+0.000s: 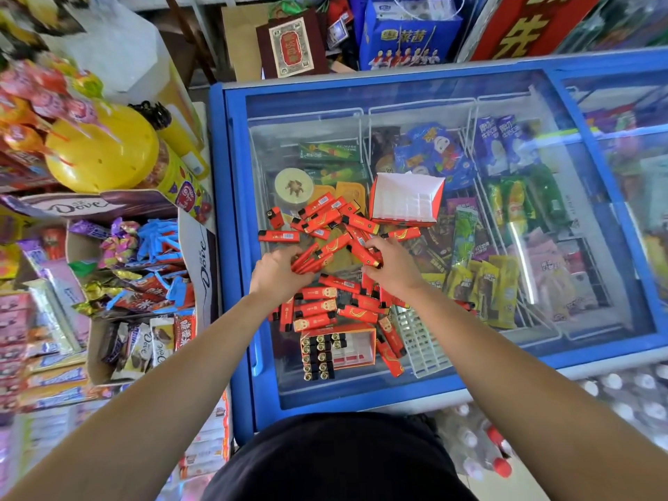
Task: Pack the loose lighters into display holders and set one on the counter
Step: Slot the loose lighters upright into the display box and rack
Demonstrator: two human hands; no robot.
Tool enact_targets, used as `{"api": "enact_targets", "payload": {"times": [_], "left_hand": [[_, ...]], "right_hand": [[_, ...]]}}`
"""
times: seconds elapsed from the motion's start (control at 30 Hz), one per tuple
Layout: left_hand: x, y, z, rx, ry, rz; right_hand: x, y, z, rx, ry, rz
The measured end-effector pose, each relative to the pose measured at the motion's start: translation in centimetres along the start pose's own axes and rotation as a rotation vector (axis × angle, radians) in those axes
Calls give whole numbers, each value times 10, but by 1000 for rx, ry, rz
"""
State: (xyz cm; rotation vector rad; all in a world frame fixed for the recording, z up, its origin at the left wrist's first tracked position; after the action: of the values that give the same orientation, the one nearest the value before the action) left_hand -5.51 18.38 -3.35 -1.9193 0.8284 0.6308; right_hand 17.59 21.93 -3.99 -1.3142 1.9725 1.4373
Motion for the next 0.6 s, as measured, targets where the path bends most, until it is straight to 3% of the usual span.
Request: {"api": "enact_targets", "payload": {"times": [0.37,0.5,0.6], "left_hand": [[4,5,-22,-155,108,-588],[10,-2,-40,-254,220,-929],[15,-7,-54,-272,301,-1028]], "right_hand": [[-31,-10,-23,83,-261,469],[-32,-10,-47,109,-321,746],[-22,-16,-60,160,-269,1073]]}}
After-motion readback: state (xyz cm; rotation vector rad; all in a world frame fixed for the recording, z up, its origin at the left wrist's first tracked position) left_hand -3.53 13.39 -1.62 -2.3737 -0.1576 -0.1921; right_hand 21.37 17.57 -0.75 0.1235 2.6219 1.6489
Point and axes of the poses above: each hand's wrist, its own z-axis towards the middle knuckle, its own x-axis out of the palm, y = z × x, the point moved 7 cm from there along z, towards the middle knuckle, and after that the axes turned 2 degrees about -x, right-handed, at the moved point
